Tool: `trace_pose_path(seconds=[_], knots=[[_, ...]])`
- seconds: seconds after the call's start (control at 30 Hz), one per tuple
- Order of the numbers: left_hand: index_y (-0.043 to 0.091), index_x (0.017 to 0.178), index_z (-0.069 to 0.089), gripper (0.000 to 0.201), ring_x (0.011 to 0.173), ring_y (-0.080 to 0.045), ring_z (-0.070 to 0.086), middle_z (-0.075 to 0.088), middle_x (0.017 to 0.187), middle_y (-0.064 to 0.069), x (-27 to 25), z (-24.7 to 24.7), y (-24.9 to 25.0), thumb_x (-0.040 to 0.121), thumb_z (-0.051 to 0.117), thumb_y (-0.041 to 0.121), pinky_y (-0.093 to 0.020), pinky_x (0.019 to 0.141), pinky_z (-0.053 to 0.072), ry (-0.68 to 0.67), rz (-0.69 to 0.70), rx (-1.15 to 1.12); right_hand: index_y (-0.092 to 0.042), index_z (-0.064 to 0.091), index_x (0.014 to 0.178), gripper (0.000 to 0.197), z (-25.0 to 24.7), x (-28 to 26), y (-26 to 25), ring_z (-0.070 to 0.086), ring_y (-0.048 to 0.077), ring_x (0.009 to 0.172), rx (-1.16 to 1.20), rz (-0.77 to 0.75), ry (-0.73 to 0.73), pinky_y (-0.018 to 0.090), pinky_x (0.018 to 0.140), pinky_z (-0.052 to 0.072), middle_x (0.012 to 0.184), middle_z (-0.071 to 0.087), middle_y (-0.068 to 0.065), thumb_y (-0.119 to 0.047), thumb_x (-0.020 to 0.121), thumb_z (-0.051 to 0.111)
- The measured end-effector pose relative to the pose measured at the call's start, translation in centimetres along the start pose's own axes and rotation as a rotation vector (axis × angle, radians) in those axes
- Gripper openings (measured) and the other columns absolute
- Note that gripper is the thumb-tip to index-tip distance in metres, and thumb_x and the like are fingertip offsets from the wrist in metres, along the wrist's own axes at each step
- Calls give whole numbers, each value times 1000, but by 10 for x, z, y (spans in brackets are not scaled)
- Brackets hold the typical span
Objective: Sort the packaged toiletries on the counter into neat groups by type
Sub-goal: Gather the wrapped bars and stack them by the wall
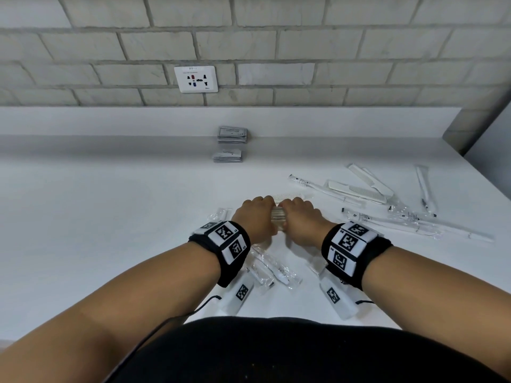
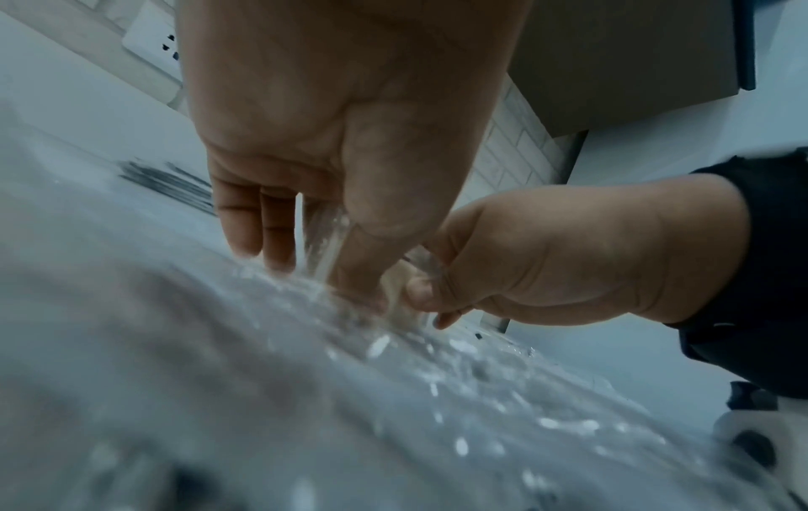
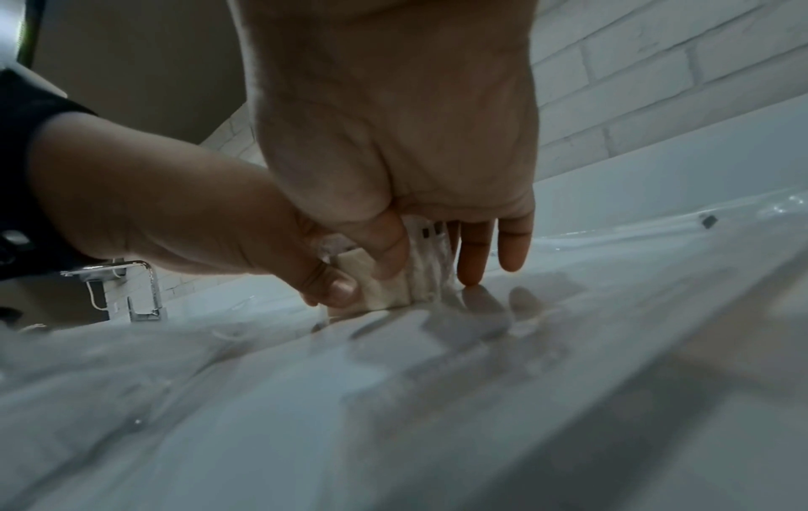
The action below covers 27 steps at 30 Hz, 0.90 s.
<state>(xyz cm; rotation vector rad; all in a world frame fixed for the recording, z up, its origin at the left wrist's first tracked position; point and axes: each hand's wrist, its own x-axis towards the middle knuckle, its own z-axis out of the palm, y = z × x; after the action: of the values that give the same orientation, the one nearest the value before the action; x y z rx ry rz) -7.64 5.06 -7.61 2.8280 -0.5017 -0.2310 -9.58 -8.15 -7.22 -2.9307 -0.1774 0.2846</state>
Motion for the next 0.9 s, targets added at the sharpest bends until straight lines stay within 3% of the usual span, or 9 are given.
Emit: trace_pose_path(seconds=[0.2, 0.37, 0.43, 0.5, 0.6, 0.67, 0.73, 0.8, 0.9], knots=[[17, 114, 56, 46, 97, -24, 60, 64, 108, -5, 1, -36, 0, 74, 75, 30, -28, 74, 41, -116, 71, 71, -15, 52, 122, 36, -24, 3, -6, 47, 31, 111, -50, -73, -51, 37, 83, 39, 119, 50, 10, -24, 88, 57], [18, 116, 57, 48, 93, -21, 56, 63, 109, -2, 14, -92, 0, 73, 76, 31, -26, 73, 38, -131, 75, 88, -14, 61, 113, 32, -65, 13, -12, 60, 25, 99, 211, -243, 23, 35, 84, 49, 111, 65, 7, -30, 85, 64], [19, 118, 55, 54, 89, -18, 53, 63, 108, -2, 25, -111, -6, 71, 80, 28, -26, 72, 39, -94, 32, -62, -15, 62, 114, 29, -79, 22, -11, 61, 24, 96, 332, -223, 52, 37, 85, 50, 108, 66, 5, -27, 88, 61], [21, 126, 48, 70, 89, -15, 55, 60, 102, 2, 39, -121, -15, 67, 85, 25, -26, 72, 42, -24, -63, -393, -14, 62, 114, 26, -90, 38, -6, 63, 25, 95, 525, -136, 81, 38, 85, 50, 106, 67, 7, -17, 88, 59], [13, 135, 43, 78, 98, -19, 62, 64, 108, -4, 61, -118, -21, 69, 85, 23, -33, 89, 52, 52, -202, -865, -12, 66, 104, 15, -99, 66, 6, 63, 24, 87, 906, 6, 73, 37, 80, 49, 98, 68, 10, -11, 90, 62], [7, 118, 55, 49, 95, -23, 64, 65, 106, -10, 76, -106, -21, 77, 78, 22, -34, 86, 53, 22, -240, -1055, -11, 65, 94, 4, -101, 84, 10, 62, 25, 82, 1145, 120, 43, 34, 72, 48, 91, 67, 10, -12, 91, 63], [8, 85, 61, 14, 76, -22, 59, 61, 84, -10, 87, -92, -16, 84, 71, 18, -30, 72, 51, 2, -240, -1192, -10, 63, 86, 4, -99, 102, 11, 61, 24, 75, 1332, 255, 0, 31, 63, 48, 84, 65, 9, -11, 91, 63], [7, 70, 54, 20, 59, -18, 46, 48, 66, -9, 104, -83, -13, 86, 65, 11, -26, 59, 43, 39, -277, -1278, -9, 61, 82, 9, -96, 126, 13, 59, 22, 70, 1374, 366, -35, 31, 59, 46, 79, 63, 7, -10, 91, 62], [8, 62, 47, 27, 53, -18, 35, 37, 57, -7, 135, -76, -16, 84, 62, 3, -28, 56, 33, 87, -350, -1284, -13, 59, 78, 13, -94, 160, 17, 53, 18, 66, 1307, 476, -84, 28, 56, 40, 76, 59, 3, -15, 91, 62]])
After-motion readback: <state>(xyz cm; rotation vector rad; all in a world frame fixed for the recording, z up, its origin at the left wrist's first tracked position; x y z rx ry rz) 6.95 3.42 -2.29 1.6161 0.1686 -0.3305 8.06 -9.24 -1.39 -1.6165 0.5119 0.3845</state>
